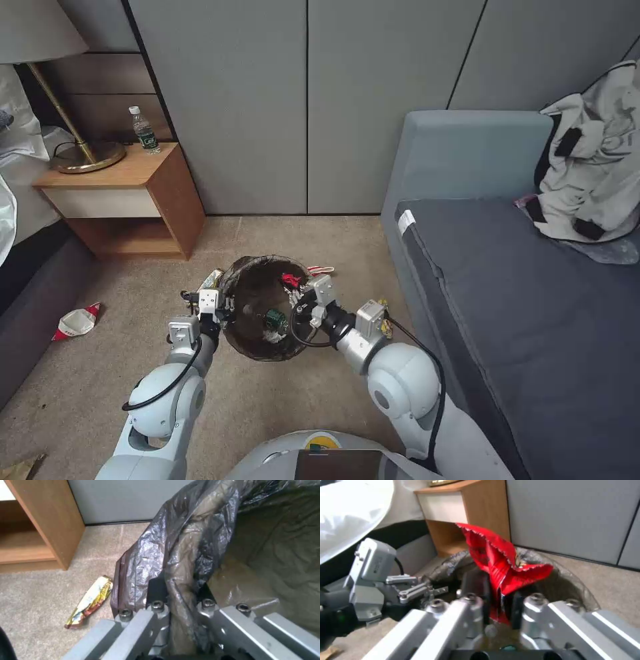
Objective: Pick up the trash bin, then pick up the garbage from the floor and place it into the trash bin.
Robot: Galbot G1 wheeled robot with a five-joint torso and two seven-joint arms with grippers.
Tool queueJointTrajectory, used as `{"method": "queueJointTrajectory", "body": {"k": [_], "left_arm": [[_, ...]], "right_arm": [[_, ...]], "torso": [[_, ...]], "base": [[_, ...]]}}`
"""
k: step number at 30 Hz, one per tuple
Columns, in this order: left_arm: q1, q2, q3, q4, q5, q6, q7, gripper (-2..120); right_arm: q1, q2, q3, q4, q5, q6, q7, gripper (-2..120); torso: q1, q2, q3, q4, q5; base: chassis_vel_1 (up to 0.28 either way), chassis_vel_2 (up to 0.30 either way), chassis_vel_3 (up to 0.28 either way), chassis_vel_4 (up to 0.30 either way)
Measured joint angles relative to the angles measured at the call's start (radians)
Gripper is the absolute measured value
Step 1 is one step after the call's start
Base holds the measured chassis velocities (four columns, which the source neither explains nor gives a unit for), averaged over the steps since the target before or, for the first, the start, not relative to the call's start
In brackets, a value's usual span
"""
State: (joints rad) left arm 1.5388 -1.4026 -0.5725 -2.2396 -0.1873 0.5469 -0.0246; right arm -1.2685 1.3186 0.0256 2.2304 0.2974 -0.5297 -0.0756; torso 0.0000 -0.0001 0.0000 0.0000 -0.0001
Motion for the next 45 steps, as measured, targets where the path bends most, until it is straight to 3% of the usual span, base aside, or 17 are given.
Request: {"method": "queueJointTrajectory", "body": {"k": [7,12,21,24,32,45], "left_arm": [[0.004,-0.002,0.001,-0.008,0.0,0.001,-0.001,3],[0.007,-0.003,-0.001,-0.011,0.001,0.001,-0.001,3],[0.006,-0.003,0.0,-0.012,0.001,0.001,0.0,3],[0.005,-0.003,-0.002,-0.012,0.001,0.0,0.0,3],[0.003,-0.004,-0.005,-0.011,0.0,-0.001,0.001,3],[0.003,-0.004,-0.038,-0.004,-0.023,-0.004,0.002,3]], "right_arm": [[0.024,0.0,-0.031,-0.023,-0.002,-0.009,0.022,41],[0.028,0.002,-0.034,-0.023,-0.002,-0.014,0.023,54],[0.032,0.0,-0.031,-0.015,-0.001,-0.018,0.022,92],[0.036,0.0,-0.025,-0.012,0.003,-0.018,0.023,98],[0.032,-0.006,-0.001,0.024,0.032,-0.023,0.03,100],[-0.072,-0.028,0.214,0.112,0.094,0.056,0.115,100]], "torso": [[0.0,0.0,0.0,0.0,0.0],[0.0,0.0,0.0,0.0001,0.0],[0.0,0.0,0.0,0.0,0.0001],[0.0,0.0,0.0,0.0,0.0001],[0.0,0.0,0.0,0.0001,0.0001],[0.0,0.0,0.0,0.0001,0.0003]], "base": [[0.0,0.0,0.0,0.0],[0.0,0.0,0.0,0.0],[0.0,0.0,0.0,0.0],[0.0,0.0,0.0,0.0],[0.0,0.0,0.0,0.0],[0.0,0.0,0.0,0.0]]}}
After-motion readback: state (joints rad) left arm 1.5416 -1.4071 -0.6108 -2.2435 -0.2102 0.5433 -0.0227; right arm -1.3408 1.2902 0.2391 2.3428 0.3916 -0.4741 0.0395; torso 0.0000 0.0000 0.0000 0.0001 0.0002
